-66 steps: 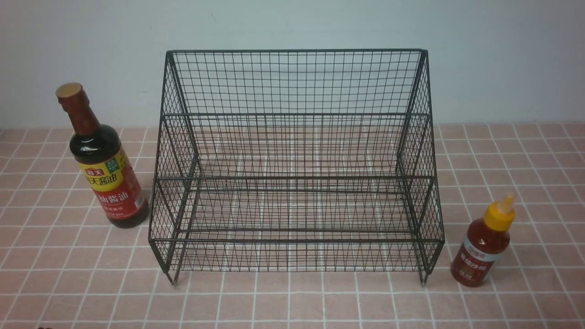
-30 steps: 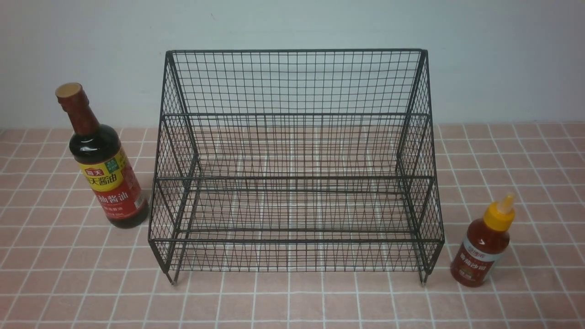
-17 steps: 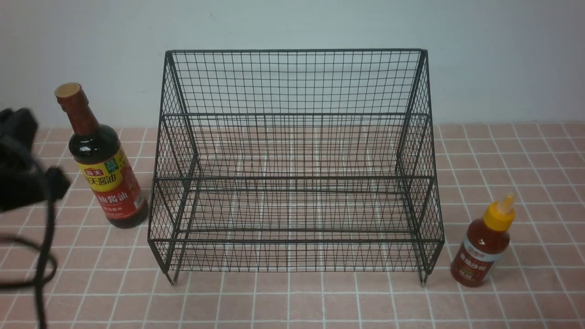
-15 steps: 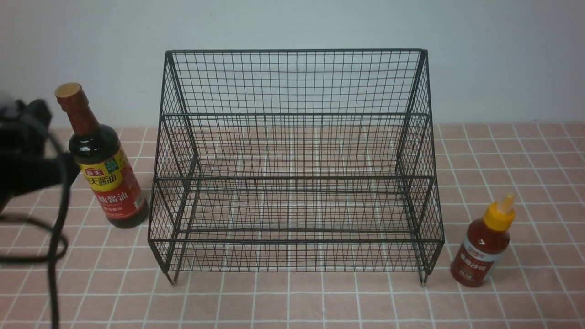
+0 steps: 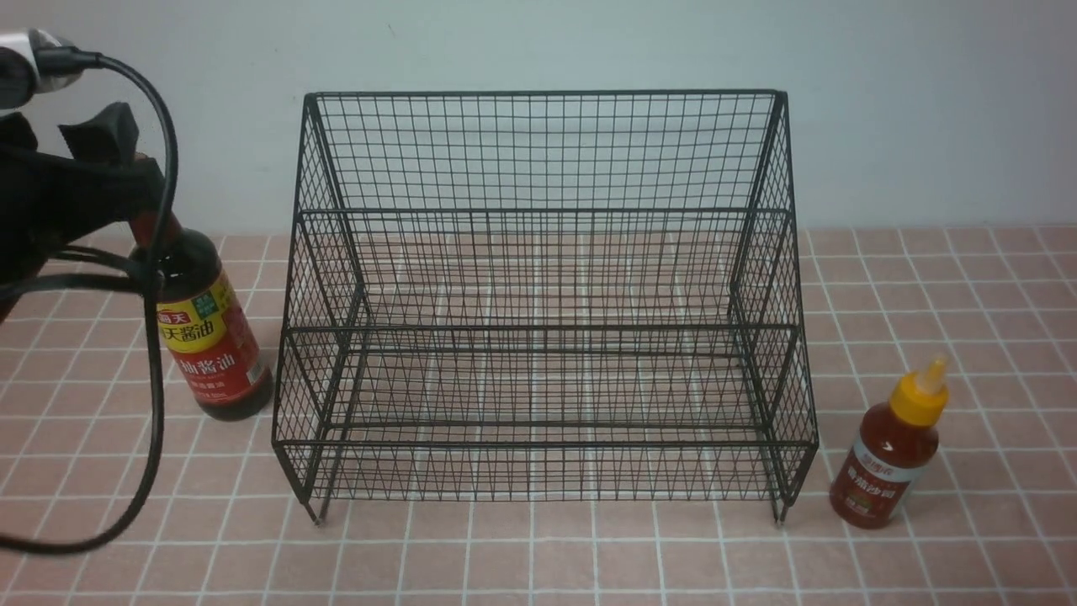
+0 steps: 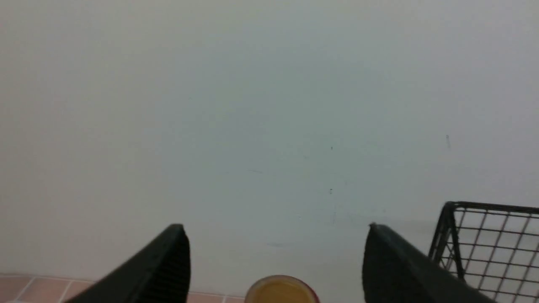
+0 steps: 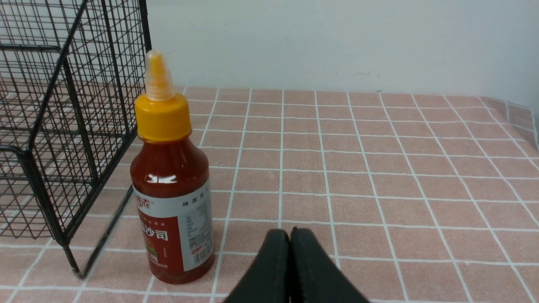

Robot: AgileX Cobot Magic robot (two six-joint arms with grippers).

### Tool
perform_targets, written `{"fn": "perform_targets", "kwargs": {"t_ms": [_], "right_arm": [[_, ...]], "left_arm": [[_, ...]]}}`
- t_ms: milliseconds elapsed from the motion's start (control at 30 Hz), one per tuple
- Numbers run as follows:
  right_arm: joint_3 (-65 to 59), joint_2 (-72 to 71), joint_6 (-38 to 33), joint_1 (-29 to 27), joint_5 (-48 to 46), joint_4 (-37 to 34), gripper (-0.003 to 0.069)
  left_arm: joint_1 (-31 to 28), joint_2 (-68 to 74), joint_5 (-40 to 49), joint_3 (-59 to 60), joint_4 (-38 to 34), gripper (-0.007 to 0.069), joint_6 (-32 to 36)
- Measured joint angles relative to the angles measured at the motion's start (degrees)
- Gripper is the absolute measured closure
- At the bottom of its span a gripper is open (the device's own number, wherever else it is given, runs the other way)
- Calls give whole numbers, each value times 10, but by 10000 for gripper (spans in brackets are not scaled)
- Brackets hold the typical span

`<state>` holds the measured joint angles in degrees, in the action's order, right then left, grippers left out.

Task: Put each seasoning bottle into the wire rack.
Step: Use the left arm to grab the condiment bottle closest to it

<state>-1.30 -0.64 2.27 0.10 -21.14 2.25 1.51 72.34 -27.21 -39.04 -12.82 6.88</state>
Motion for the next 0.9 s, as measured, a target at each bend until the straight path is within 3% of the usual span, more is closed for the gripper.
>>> {"fn": "perform_targets", "kwargs": {"t_ms": [667,767,867,900], "right_arm": [[0,0,0,0,0,0,673],[0,0,0,0,0,0,673],[0,0,0,0,0,0,673],[0,0,0,0,0,0,673]], "left_arm": [[-1,177,-65,-47,0,133,2],[-1,190,-76,-47,0,195,1],[-1,192,-76,-49,0,354,-2],[-1,192,-75,-49,0,370,-4]]}}
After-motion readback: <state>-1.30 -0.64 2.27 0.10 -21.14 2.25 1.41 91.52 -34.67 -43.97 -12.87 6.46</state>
